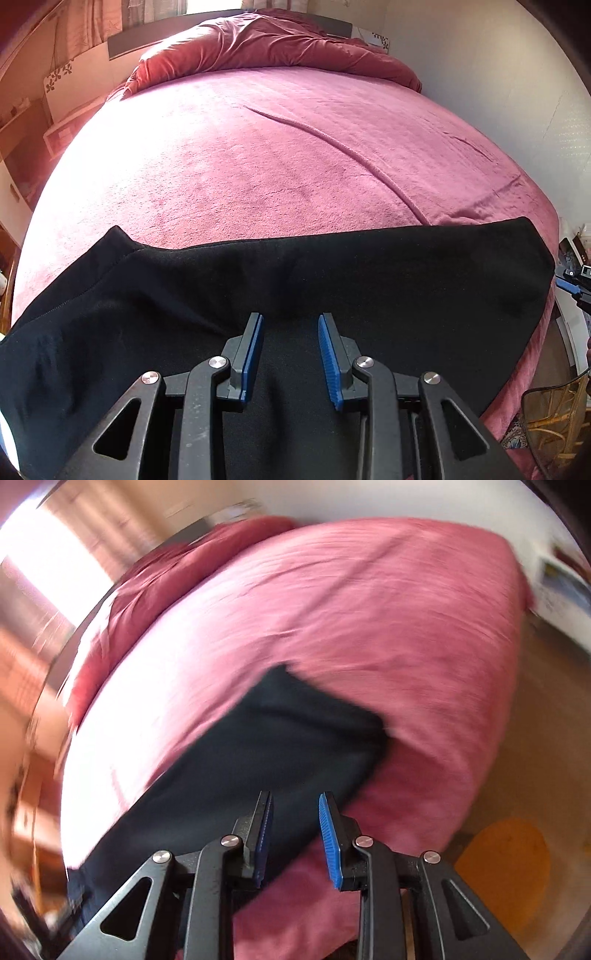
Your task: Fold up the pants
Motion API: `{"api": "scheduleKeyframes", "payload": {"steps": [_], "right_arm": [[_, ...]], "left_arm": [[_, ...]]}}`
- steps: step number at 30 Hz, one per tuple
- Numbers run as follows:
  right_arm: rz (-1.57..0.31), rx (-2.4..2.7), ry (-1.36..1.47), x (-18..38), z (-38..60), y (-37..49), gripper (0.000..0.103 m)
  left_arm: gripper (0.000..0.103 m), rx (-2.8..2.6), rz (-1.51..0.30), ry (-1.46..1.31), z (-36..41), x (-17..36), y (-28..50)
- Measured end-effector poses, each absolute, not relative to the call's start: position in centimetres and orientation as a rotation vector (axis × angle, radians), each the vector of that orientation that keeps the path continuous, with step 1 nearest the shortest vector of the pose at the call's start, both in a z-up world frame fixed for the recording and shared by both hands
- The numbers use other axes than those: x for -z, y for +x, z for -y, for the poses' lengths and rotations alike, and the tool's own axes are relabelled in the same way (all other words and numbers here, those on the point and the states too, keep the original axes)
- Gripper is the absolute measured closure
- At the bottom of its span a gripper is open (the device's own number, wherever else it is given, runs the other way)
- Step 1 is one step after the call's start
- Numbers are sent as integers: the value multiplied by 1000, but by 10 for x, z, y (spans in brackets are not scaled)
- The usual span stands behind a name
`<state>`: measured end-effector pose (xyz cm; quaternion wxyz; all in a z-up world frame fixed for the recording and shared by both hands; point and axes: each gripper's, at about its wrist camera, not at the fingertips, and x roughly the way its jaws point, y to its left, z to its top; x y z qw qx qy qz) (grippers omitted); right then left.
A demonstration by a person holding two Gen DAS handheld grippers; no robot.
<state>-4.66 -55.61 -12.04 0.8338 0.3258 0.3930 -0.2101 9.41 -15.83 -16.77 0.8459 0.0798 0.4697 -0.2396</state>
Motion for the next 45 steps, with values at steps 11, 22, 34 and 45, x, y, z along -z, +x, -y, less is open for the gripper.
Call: {"api": "scheduleKeyframes", "payload": {"steps": [11,22,34,45], "right_arm": [[-994,27,421,134,421,73,76],[-997,140,464,144,437,49,70],[-858,409,871,150,552,-76,65],[-758,357,1140,194,584,-103,54]], "left_arm": [[72,472,-997,145,166,178,127],[70,434,-1010,106,161,183,125],[70,460,-986,92,156,167,101],[70,466,-966,111,158,156,82]]}}
